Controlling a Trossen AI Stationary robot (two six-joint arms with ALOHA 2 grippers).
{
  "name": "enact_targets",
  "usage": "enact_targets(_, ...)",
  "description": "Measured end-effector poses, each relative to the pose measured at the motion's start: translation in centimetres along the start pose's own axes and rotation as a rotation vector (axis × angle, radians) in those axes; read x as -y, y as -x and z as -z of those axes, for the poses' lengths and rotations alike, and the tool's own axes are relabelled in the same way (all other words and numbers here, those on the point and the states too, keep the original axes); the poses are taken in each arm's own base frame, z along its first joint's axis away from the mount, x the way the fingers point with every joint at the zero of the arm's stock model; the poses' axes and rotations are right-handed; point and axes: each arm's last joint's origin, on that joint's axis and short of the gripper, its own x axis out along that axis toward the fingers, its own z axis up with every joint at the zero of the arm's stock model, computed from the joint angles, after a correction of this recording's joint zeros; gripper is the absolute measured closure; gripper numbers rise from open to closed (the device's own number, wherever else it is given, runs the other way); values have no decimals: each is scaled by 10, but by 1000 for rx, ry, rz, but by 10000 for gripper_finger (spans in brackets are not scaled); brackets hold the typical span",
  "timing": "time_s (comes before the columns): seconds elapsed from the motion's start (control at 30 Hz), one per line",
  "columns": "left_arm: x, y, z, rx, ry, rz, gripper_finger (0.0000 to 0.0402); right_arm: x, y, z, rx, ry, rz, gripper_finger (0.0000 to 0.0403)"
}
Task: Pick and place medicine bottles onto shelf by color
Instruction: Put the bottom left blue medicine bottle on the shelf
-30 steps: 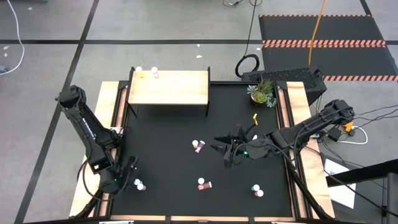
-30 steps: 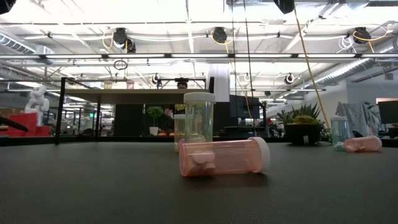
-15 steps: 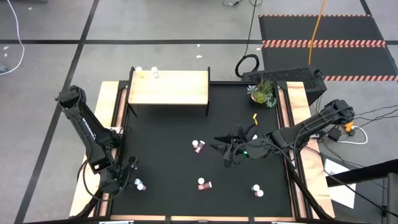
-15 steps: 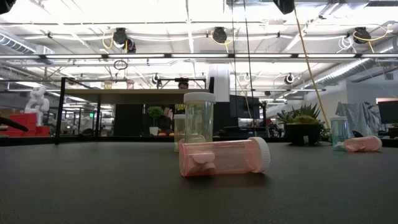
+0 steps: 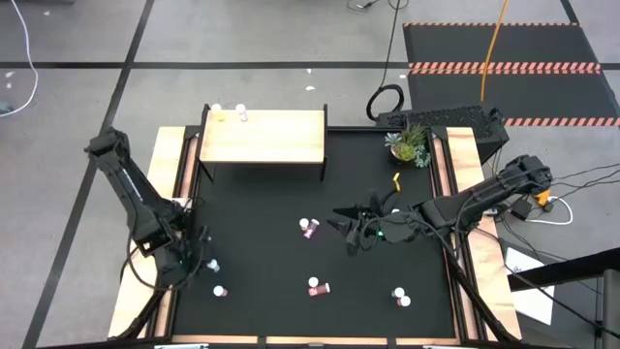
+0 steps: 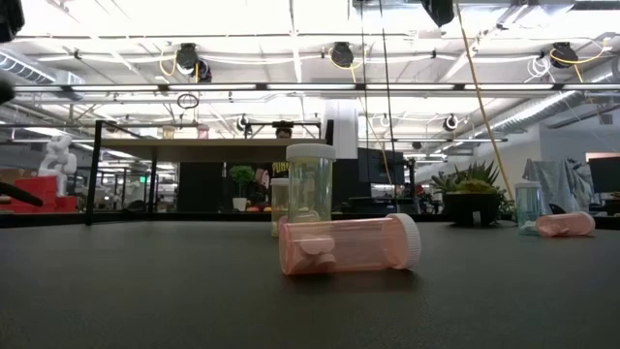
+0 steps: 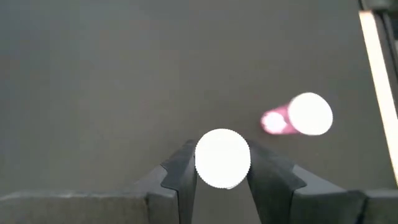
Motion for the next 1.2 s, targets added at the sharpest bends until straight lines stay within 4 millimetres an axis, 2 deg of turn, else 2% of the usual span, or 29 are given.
enact_targets(0.23, -30, 44, -43, 71, 58, -143, 277, 12, 0, -17, 21, 68, 1, 227)
enact_targets(0.47, -79, 77, -94, 198, 163, -320, 277, 44, 2, -50, 4, 156, -43, 227)
enact_targets(0.67, -142, 102, -138, 215, 318, -503, 277, 77, 3, -73, -26, 213, -57, 227)
enact_targets(0.87, -217, 123, -182, 222, 473, -609, 277, 106, -2, -82, -100, 263, -73, 227)
enact_targets(1.07, -277, 129, -214, 188, 480, -672, 277, 127, -4, -87, -147, 273, -31, 227)
enact_targets(1.2, -312, 123, -222, 144, 468, -672, 277, 135, -4, -88, -162, 261, 7, 227)
